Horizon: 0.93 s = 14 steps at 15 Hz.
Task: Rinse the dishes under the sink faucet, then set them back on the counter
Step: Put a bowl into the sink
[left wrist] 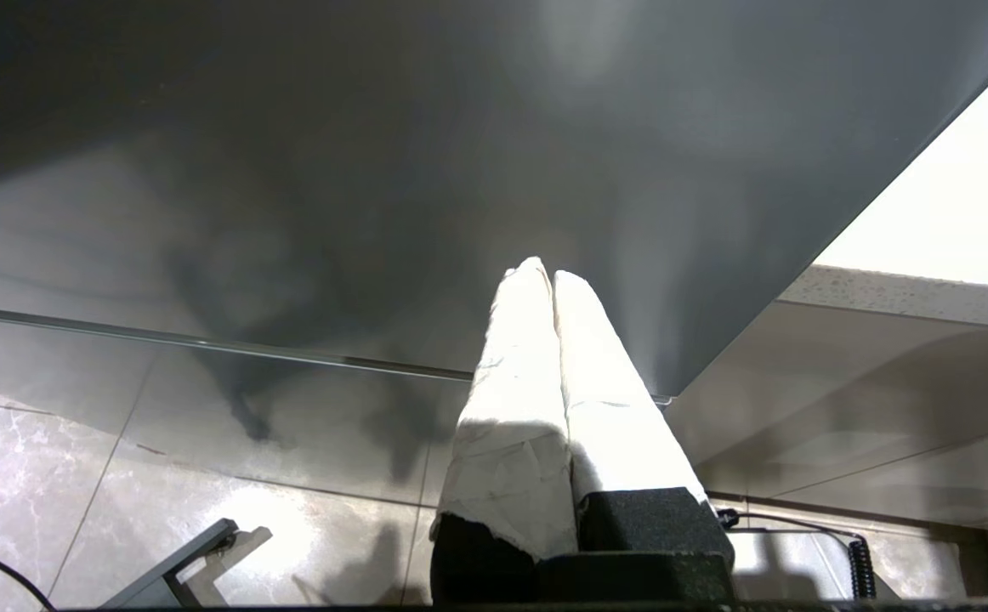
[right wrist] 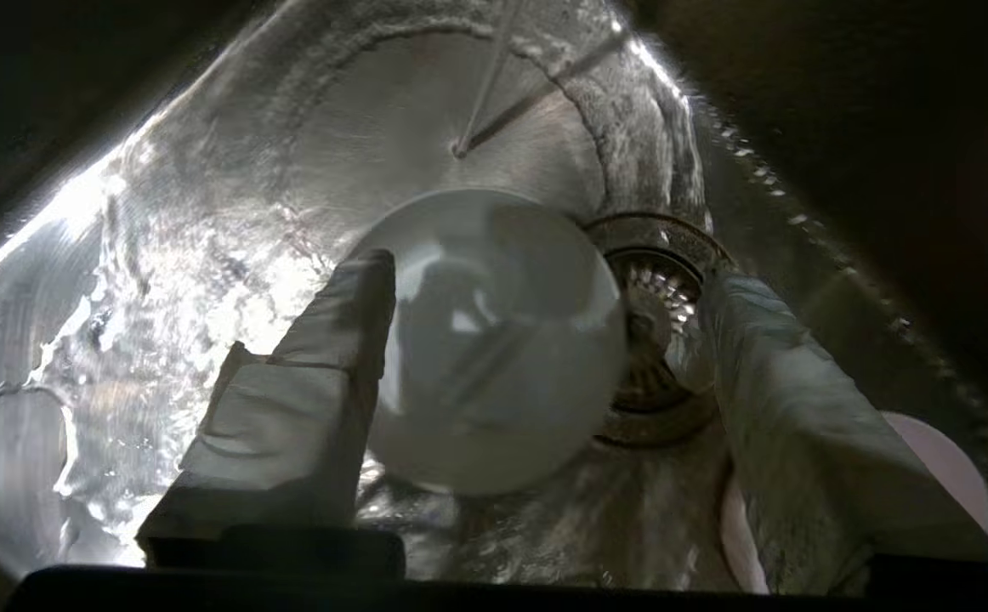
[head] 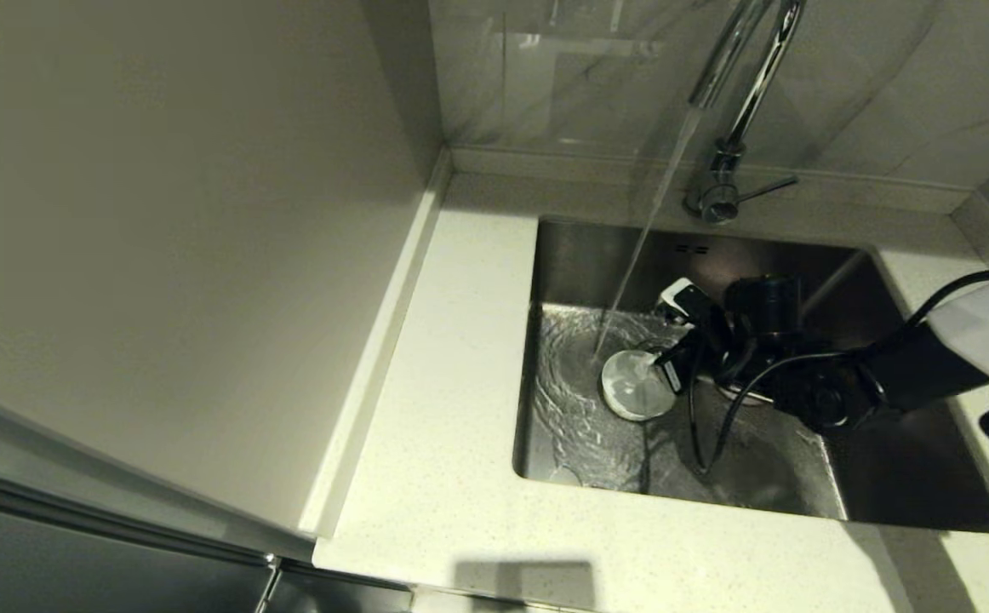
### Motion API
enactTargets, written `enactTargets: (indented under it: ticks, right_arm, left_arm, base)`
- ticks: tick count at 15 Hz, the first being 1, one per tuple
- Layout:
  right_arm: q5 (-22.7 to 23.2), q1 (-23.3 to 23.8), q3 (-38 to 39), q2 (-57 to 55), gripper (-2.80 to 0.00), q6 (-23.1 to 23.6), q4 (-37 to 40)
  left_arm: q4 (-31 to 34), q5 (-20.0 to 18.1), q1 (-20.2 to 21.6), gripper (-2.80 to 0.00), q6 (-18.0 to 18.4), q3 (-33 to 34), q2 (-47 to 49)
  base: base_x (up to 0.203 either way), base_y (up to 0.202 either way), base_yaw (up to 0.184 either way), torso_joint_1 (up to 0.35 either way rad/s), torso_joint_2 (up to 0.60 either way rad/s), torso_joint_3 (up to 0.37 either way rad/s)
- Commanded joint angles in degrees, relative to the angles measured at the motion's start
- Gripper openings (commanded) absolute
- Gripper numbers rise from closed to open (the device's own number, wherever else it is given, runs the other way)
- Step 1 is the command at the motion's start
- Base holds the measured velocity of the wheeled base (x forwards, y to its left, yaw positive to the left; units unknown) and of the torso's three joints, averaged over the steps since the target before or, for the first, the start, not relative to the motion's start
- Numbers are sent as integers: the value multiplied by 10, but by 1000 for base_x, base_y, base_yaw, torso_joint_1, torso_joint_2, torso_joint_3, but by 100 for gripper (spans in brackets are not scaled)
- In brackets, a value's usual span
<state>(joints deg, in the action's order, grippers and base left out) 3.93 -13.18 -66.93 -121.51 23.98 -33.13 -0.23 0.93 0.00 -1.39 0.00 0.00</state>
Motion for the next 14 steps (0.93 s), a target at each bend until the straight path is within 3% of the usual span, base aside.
enactTargets:
  ticks: [1,4,7,10,12,14]
  right_arm:
    - [3,19,17,95,0,-1,46]
    - [1,55,49,170,0,-29,117]
    - [-4,123,47,208,0,9,127]
    - [-7,170,9,207,0,11,131]
    - [-9,190,-20,215,0,9,184]
    - [-10,197,-57,244,0,-17,307]
  left_arm:
    - [0,0,0,-280,0,0,-1]
    - [0,0,0,-280,0,0,-1]
    - [0,0,0,-280,0,0,-1]
    - [0,0,0,-280,0,0,-1]
    - [0,0,0,-280,0,0,-1]
    - [0,0,0,-280,0,0,-1]
  base:
    - [0,0,0,0,0,0]
    - [0,0,0,0,0,0]
    - [0,0,0,0,0,0]
    - [0,0,0,0,0,0]
    - [0,0,0,0,0,0]
    - [0,0,0,0,0,0]
